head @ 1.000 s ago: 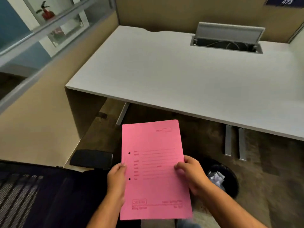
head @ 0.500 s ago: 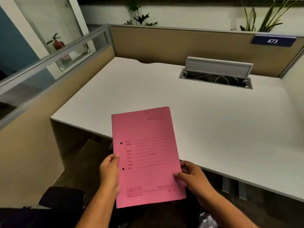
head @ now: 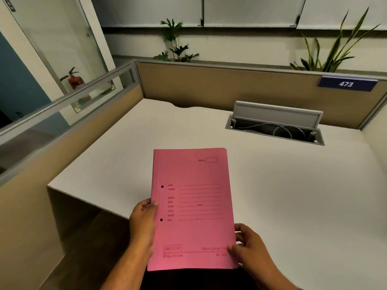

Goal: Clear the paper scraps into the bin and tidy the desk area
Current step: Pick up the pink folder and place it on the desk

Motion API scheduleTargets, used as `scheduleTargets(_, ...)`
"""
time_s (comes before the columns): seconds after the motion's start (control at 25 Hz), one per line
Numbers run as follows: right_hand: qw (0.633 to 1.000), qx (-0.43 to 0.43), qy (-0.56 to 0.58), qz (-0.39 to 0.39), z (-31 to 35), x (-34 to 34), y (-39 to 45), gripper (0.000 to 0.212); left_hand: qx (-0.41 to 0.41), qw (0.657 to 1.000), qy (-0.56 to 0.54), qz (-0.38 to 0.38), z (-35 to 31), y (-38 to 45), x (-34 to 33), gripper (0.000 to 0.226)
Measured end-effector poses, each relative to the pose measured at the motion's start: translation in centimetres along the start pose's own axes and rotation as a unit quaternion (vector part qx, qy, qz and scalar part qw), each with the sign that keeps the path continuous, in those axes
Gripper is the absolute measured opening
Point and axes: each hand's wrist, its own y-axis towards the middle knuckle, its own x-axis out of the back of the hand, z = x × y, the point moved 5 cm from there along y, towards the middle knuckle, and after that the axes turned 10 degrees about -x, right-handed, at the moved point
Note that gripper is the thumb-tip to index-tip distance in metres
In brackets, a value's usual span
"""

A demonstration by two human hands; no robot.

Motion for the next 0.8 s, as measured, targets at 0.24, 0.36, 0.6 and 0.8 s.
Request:
scheduleTargets(0.24, 0.999, -0.009, 0.010, -0.042, 5.5, 1.0, 7.3, 0.039, -0.062, 0.996, 0.034, 0.055, -2.4, 8.9, -4.4, 0.014)
scheduleTargets(0.36, 0.998, -0.029, 0.021, -0.058, 9.4, 1.0, 12.2, 0.037, -0.086, 0.991, 0.051, 0.091, -4.3, 14.9, -6.7, 0.020)
scheduleTargets(0.6, 0.993, -0.054, 0.028, -0.100, 16.5, 0.0, 21.6, 0.039, -0.098, 0.979, 0.066, 0.167, -6.7, 26.8, -11.0, 0.030)
scheduleTargets(0.8, 0.984, -0.074, 0.051, -0.153, 19.9, -0.5, 27.0, 0.036, -0.093, 0.974, 0.092, 0.185, -7.0, 34.0, -14.5, 0.044)
